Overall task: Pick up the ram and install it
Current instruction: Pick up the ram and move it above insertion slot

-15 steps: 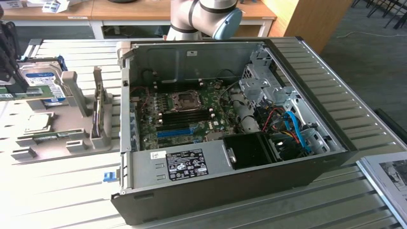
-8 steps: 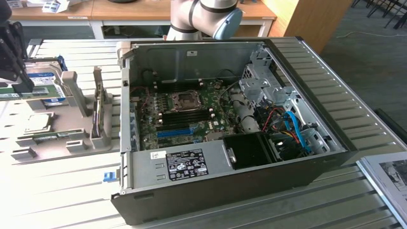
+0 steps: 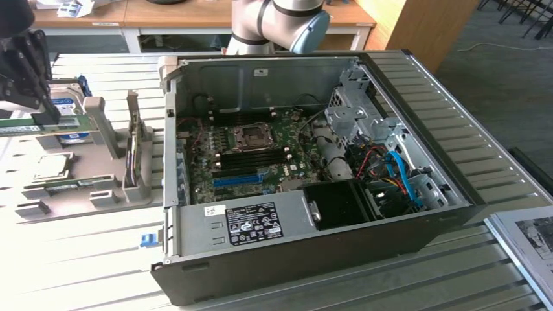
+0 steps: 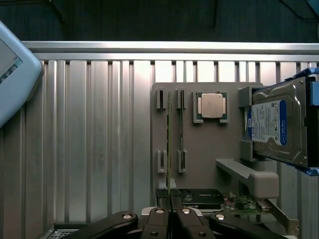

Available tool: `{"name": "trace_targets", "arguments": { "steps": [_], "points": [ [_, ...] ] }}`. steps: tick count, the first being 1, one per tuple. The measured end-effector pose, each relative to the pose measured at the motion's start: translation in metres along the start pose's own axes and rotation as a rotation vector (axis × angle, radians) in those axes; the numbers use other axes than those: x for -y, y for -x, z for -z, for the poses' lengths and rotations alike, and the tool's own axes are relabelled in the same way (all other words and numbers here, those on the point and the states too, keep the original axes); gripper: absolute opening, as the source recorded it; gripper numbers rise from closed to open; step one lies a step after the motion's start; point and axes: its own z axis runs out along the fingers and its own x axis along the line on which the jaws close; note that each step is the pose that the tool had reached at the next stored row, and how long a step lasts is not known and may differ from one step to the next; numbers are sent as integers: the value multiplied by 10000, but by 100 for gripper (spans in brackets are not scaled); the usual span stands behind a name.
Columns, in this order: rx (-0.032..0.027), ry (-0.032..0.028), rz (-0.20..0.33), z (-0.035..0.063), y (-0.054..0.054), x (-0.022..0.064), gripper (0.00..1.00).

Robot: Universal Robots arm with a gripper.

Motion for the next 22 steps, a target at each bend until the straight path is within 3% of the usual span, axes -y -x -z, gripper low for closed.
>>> {"name": "trace_targets", "arguments": {
  "steps": [22],
  "points": [
    [1, 0, 9, 12, 12, 481, 12]
  ]
}}
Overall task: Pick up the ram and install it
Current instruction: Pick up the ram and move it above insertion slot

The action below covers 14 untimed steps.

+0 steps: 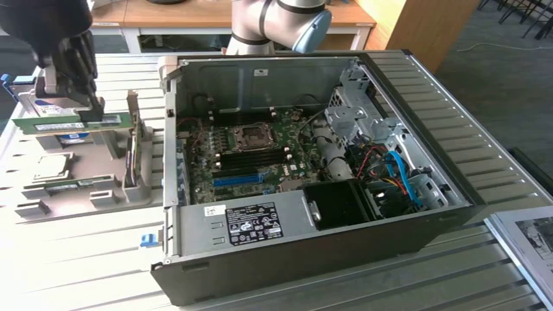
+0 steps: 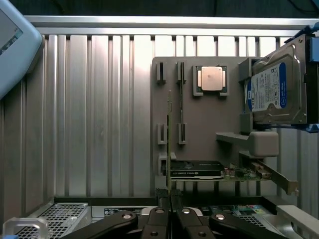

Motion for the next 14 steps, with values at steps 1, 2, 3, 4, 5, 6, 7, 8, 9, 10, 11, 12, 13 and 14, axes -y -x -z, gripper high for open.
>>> {"name": "trace_targets", "arguments": {
  "steps": [1, 2, 3, 4, 5, 6, 7, 8, 9, 10, 11, 12, 13, 14],
  "points": [
    [0, 0, 1, 0, 0, 24, 12],
    [-1, 0, 0, 2, 1, 45, 12],
    [-1, 0, 0, 2, 2, 67, 12],
    [0, 0, 0, 2, 2, 89, 12],
    [-1, 1, 2, 4, 3, 112, 12],
    [-1, 1, 3, 4, 3, 133, 12],
    [0, 0, 3, 4, 4, 157, 12],
    [0, 0, 4, 5, 4, 179, 12],
    [-1, 0, 5, 6, 5, 200, 12],
    [0, 0, 5, 6, 5, 221, 12],
    [1, 0, 6, 6, 6, 242, 12],
    [-1, 0, 7, 7, 6, 263, 12],
    [-1, 1, 7, 8, 7, 284, 12],
    [-1, 1, 7, 9, 8, 307, 12]
  ]
}}
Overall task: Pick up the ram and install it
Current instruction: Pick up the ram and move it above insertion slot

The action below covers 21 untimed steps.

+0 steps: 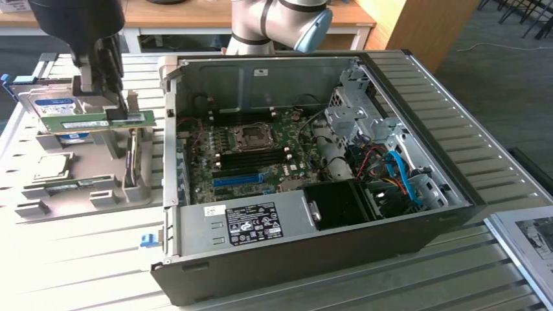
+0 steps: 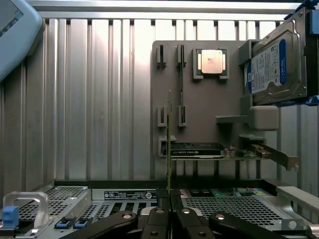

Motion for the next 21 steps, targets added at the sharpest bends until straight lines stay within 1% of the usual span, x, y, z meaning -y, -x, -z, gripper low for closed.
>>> {"name": "trace_targets", "arguments": {
  "steps": [12, 21],
  "points": [
    [-1, 1, 16, 8, 7, 300, 12],
    [-1, 0, 32, 15, 12, 552, 12]
  ]
}}
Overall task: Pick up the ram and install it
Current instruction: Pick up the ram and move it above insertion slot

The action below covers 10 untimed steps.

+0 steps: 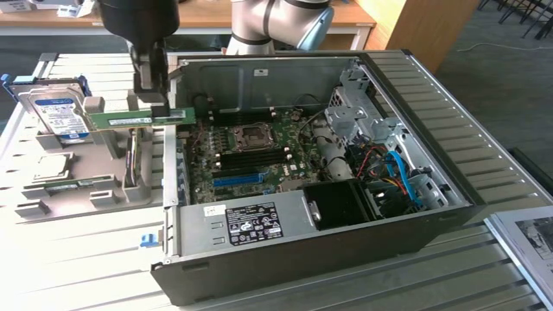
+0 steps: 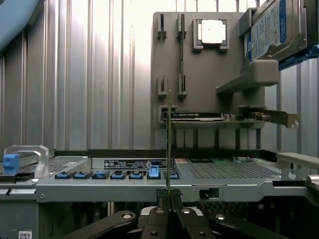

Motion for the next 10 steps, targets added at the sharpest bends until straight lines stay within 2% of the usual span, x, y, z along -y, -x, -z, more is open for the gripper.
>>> {"name": "trace_targets", "arguments": {
  "steps": [10],
  "points": [
    [3, 0, 22, 8, 6, 283, 12]
  ]
}}
